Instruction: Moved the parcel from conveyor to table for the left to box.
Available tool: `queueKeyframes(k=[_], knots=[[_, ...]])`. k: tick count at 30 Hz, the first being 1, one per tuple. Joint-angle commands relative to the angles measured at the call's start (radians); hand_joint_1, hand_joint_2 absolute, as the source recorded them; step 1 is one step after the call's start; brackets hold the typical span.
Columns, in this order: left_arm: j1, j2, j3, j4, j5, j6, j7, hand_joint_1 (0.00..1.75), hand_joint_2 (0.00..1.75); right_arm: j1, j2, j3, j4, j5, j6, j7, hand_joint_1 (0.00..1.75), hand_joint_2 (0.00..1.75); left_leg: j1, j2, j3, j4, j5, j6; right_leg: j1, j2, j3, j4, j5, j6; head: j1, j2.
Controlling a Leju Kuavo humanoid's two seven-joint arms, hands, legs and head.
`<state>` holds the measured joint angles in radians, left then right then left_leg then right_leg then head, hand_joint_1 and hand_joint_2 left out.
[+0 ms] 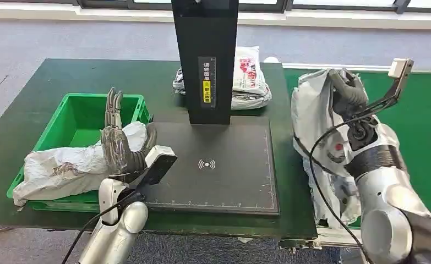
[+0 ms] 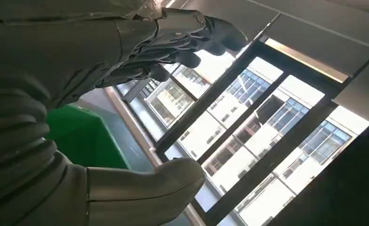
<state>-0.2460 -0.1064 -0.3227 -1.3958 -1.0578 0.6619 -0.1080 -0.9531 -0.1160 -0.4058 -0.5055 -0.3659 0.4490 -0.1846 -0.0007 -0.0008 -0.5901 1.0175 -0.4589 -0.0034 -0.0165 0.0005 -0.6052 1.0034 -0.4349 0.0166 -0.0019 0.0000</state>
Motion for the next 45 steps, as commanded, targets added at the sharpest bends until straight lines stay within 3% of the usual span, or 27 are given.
queueKeyframes(k=[1, 9, 16, 20, 26, 27, 30, 32, 40, 45], knots=[[-0.035, -0.001, 0.021, 0.062, 0.019, 0.013, -0.009, 0.00, 1.75, -0.153, 0.076, 0.251, -0.036, -0.025, -0.045, 0.043, 1.75, 1.75, -0.001, 0.009, 0.000, 0.000, -0.001, -0.001, -0.001, 0.009, -0.004, 0.003, 0.001, -0.002, 0.000, 0.000], [-0.034, -0.001, 0.001, 0.045, 0.028, 0.015, -0.010, 0.00, 1.75, -0.173, 0.179, 0.472, -0.121, -0.066, -0.102, 0.104, 1.75, 1.75, 0.000, 0.008, 0.001, 0.000, -0.001, -0.001, 0.000, 0.008, -0.002, 0.001, 0.001, -0.002, 0.000, 0.000], [-0.034, 0.001, 0.001, 0.045, 0.028, 0.014, -0.009, 0.00, 1.75, -0.163, 0.162, 0.498, -0.136, -0.099, -0.112, 0.106, 1.75, 1.75, 0.001, 0.001, 0.002, -0.001, 0.001, -0.002, 0.001, 0.001, 0.000, 0.000, 0.001, -0.002, 0.000, 0.000], [-0.045, -0.008, -0.005, 0.053, 0.029, 0.008, -0.009, 0.00, 1.75, -0.142, 0.174, 0.662, -0.165, -0.135, -0.125, 0.126, 1.75, 1.75, 0.000, 0.002, 0.002, -0.001, 0.001, -0.001, 0.000, 0.002, 0.001, -0.001, 0.001, -0.001, 0.000, 0.000], [-0.082, -0.017, -0.005, 0.098, 0.029, 0.011, -0.002, 0.00, 1.75, -0.163, 0.155, 0.807, -0.098, -0.120, -0.171, 0.092, 1.73, 1.75, 0.000, 0.000, 0.001, 0.000, 0.001, -0.001, 0.000, 0.000, 0.000, 0.000, 0.000, -0.002, 0.000, 0.000], [-0.084, -0.015, -0.003, 0.098, 0.029, 0.011, -0.001, 0.00, 1.75, -0.160, 0.142, 0.818, -0.076, -0.111, -0.183, 0.079, 0.05, 1.75, 0.001, 0.000, 0.003, -0.002, 0.002, -0.002, 0.001, 0.000, 0.002, -0.001, 0.001, -0.003, 0.000, 0.000], [-0.073, -0.011, 0.004, 0.087, 0.022, 0.016, 0.008, 0.00, 1.75, -0.146, 0.097, 0.846, 0.005, -0.059, -0.261, 0.008, 0.00, 1.75, 0.001, -0.002, 0.003, -0.001, 0.002, -0.002, 0.001, -0.002, 0.003, -0.002, 0.001, -0.002, 0.000, 0.000], [-0.063, -0.009, 0.005, 0.077, 0.021, 0.015, 0.011, 0.00, 1.75, -0.108, 0.064, 0.840, 0.041, -0.115, -0.275, -0.019, 0.00, 1.75, 0.001, -0.003, 0.004, -0.001, 0.002, -0.001, 0.001, -0.003, 0.004, -0.002, 0.000, -0.001, 0.000, 0.000], [-0.063, -0.010, 0.005, 0.076, 0.020, 0.014, 0.012, 0.00, 1.75, -0.110, 0.065, 0.838, 0.041, -0.113, -0.271, -0.028, 0.00, 1.75, 0.001, -0.003, 0.002, -0.001, 0.002, -0.001, 0.001, -0.003, 0.003, -0.002, 0.001, -0.002, 0.000, 0.000], [-0.063, -0.012, 0.006, 0.071, 0.017, 0.012, 0.016, 0.00, 1.75, -0.070, 0.016, 0.820, 0.072, -0.064, -0.388, -0.051, 0.00, 1.75, 0.001, -0.005, 0.002, -0.001, 0.002, -0.002, 0.001, -0.004, 0.002, -0.002, 0.000, -0.001, 0.000, 0.000]])
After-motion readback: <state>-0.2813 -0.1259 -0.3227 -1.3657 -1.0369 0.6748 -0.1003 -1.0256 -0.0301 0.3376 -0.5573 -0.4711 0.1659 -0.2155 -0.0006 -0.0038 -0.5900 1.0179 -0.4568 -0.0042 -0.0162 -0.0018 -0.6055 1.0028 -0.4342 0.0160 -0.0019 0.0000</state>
